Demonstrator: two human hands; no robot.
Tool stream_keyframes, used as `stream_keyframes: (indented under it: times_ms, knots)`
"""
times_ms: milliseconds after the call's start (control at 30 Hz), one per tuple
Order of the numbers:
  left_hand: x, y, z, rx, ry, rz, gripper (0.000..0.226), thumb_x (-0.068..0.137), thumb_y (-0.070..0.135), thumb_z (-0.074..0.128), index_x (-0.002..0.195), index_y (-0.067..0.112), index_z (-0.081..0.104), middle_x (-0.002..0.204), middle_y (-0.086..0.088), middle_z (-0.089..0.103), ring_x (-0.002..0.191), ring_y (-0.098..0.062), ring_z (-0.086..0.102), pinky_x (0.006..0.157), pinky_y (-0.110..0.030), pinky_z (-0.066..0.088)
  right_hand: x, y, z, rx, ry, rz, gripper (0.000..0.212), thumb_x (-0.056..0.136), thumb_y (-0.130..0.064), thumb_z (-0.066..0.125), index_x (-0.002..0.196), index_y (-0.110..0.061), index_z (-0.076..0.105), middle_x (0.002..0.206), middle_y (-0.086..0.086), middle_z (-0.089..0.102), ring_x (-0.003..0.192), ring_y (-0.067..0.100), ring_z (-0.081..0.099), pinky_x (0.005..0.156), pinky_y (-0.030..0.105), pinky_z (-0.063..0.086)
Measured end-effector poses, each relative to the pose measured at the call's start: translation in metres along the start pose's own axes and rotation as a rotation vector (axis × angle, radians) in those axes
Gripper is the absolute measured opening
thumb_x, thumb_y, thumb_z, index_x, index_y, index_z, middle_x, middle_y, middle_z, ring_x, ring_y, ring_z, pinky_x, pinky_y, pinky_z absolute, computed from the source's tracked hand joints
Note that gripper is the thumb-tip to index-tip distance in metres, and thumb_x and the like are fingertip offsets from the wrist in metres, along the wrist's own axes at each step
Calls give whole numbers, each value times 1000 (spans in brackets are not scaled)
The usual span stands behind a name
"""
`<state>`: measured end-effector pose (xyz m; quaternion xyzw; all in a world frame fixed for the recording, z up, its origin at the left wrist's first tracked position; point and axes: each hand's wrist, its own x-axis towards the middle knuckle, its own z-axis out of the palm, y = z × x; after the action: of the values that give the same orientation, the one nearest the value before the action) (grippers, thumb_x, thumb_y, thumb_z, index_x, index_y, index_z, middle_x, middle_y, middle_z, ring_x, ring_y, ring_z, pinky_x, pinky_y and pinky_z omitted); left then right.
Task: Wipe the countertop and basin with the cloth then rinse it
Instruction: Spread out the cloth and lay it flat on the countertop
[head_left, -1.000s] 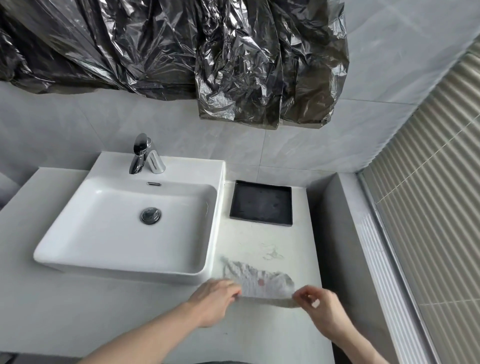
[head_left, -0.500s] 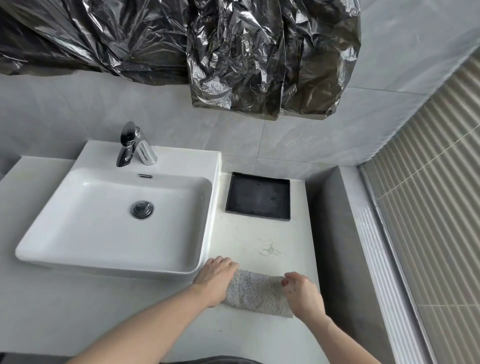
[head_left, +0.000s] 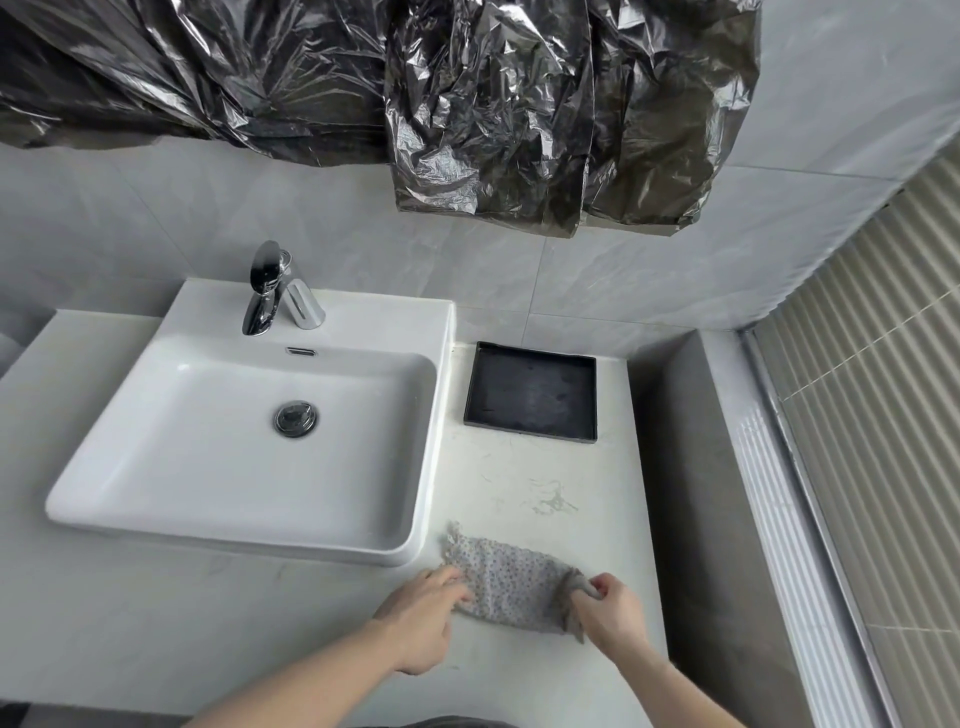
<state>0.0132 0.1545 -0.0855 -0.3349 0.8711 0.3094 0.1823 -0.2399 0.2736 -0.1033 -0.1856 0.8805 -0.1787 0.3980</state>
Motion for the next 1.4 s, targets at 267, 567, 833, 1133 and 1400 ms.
stream_keyframes:
  times_ms: [267,567,833,1133,1400]
  knots:
    - [-12,-11,2,-281,69,-148,29,89,25,52,105,48,48,127,20,47,123,0,48,108,-18,34,-38,-69,5,226,-126,-76,16,80,-10,61,94,-8,68,66,10,75,46,13,60,46,26,46]
    - [-12,-14,0,-401,69,-417,56,86,23,53,142,24,46,147,5,47,132,-16,49,110,-26,38,-46,-101,55,169,-350,-200,49,84,-23,67,132,-18,62,119,0,70,78,16,76,63,24,59]
    - [6,-3,-6,-570,28,-552,75,82,34,58,151,18,34,155,1,39,142,-18,41,113,-25,32,-24,-57,54,57,-165,8,61,88,-37,71,140,-16,47,125,-1,64,99,14,65,76,26,52]
    - [28,15,-20,-1131,-14,-695,17,89,32,67,99,18,62,88,-1,64,77,-17,56,64,-26,44,-13,-76,63,347,-343,127,22,75,-22,67,94,-11,69,70,3,71,61,17,60,60,25,47]
    - [49,19,-36,-1552,-13,-670,44,89,57,61,119,24,66,120,2,70,112,-20,64,105,-41,46,11,-105,11,741,-541,24,13,91,-7,56,102,-5,63,91,16,63,81,30,60,66,37,51]
